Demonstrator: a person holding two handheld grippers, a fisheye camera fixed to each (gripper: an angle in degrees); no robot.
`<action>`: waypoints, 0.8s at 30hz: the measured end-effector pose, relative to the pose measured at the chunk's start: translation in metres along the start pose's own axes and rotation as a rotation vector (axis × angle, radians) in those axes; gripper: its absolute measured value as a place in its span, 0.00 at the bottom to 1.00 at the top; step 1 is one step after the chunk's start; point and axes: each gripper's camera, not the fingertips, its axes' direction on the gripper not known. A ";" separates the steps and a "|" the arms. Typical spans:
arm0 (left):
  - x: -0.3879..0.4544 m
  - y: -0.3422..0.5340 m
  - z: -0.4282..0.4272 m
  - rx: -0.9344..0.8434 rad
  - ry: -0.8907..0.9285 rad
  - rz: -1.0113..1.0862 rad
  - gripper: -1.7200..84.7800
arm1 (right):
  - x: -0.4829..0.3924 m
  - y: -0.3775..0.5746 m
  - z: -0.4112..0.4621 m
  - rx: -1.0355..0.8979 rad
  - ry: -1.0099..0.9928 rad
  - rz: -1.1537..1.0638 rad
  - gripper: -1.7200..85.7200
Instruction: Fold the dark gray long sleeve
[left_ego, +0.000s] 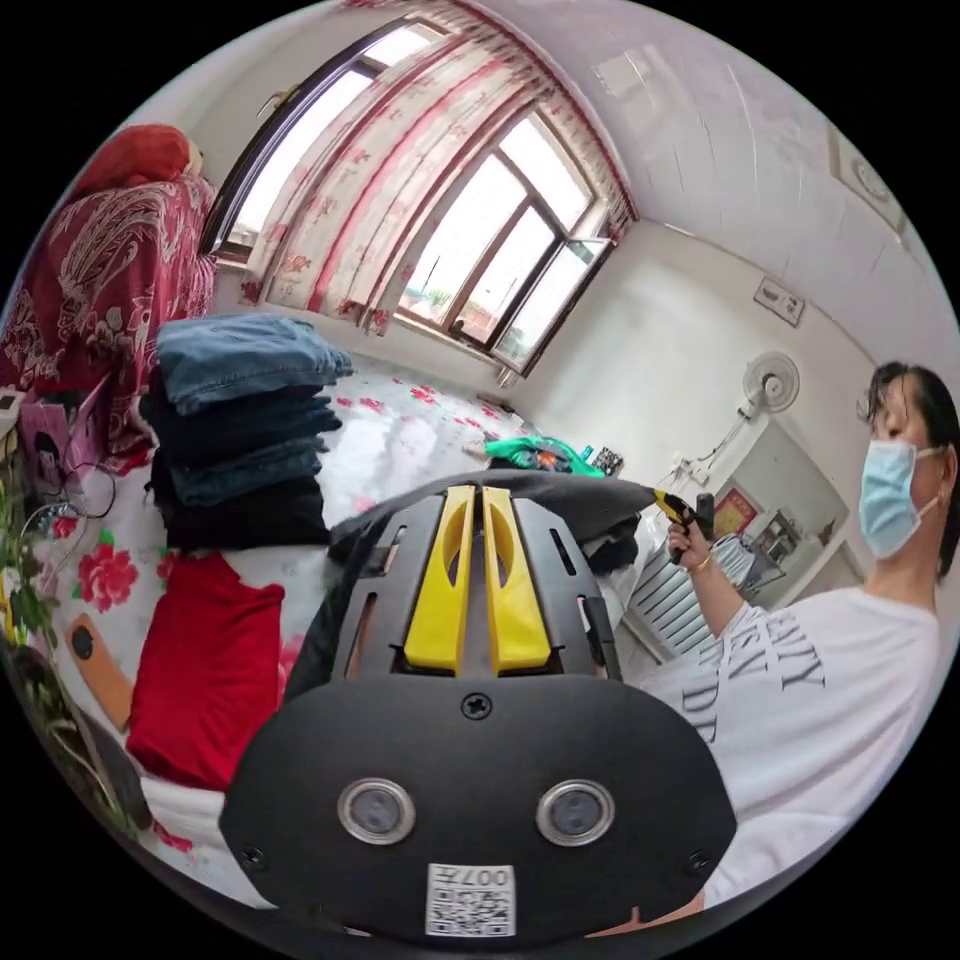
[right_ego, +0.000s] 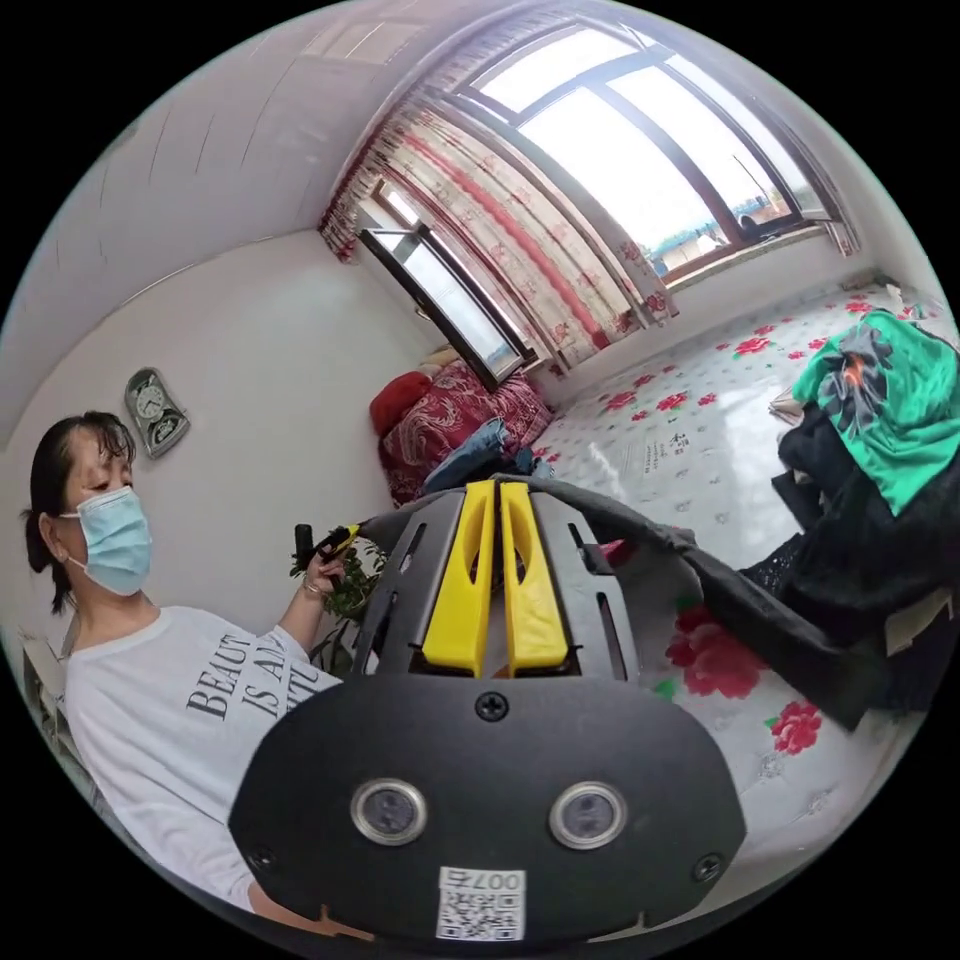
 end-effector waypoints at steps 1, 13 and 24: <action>0.005 0.020 -0.003 -0.036 -0.023 0.000 0.01 | 0.004 0.022 -0.002 -0.022 0.016 0.027 0.02; -0.023 0.275 0.104 -0.818 -0.230 -0.441 0.04 | 0.077 0.261 0.053 -0.522 0.381 0.673 0.02; -0.025 0.149 0.103 -0.606 -0.411 -0.377 0.09 | 0.103 0.116 0.095 -0.405 0.634 0.442 0.04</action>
